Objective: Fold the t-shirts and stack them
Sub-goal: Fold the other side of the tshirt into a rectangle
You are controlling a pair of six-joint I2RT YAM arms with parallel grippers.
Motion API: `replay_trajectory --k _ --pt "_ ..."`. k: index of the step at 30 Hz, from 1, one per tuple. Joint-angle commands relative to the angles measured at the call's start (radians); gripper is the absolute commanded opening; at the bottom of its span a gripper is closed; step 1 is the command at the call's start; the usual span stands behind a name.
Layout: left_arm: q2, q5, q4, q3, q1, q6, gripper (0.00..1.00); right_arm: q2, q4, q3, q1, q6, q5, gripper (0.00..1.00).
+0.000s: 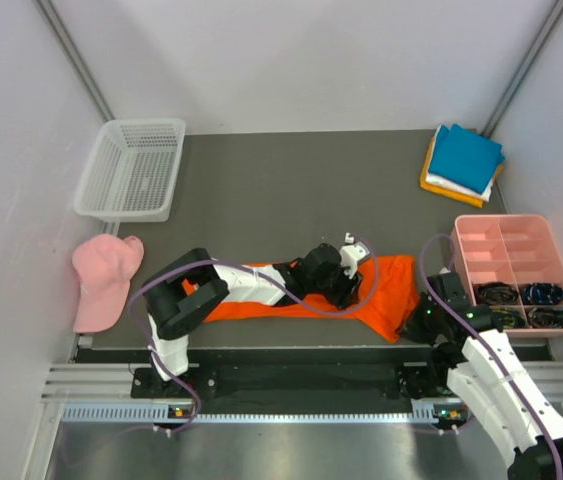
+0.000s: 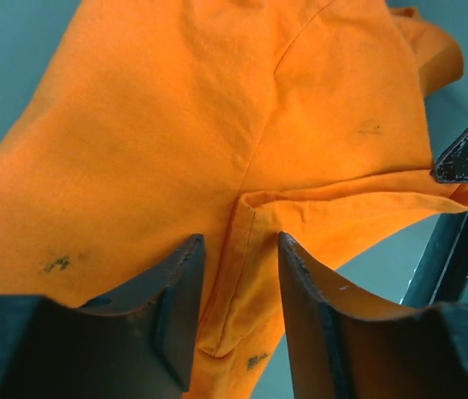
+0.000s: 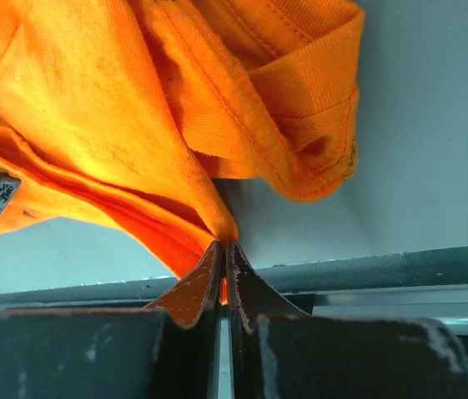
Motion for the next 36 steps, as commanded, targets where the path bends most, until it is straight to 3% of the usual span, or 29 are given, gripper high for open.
replay_trajectory --k 1,8,11,12,24,36 --pt "0.003 0.018 0.058 0.042 -0.005 -0.005 0.44 -0.005 0.001 0.008 0.015 -0.006 0.001 0.00" --pt "-0.005 0.029 0.071 0.042 -0.005 -0.014 0.43 -0.005 0.007 0.005 0.015 -0.006 -0.004 0.00" --pt "0.000 0.032 0.078 0.048 -0.005 -0.017 0.25 -0.005 0.005 0.005 0.015 -0.006 -0.003 0.00" --pt "0.000 0.035 0.078 0.051 -0.005 -0.020 0.01 -0.005 0.004 0.005 0.015 -0.006 -0.004 0.00" --pt "-0.019 0.027 0.087 0.036 -0.005 -0.044 0.00 -0.015 -0.018 0.046 0.016 -0.007 0.001 0.00" --pt "-0.209 -0.055 0.041 -0.093 -0.004 -0.064 0.00 0.119 0.053 0.192 0.015 -0.049 0.040 0.00"
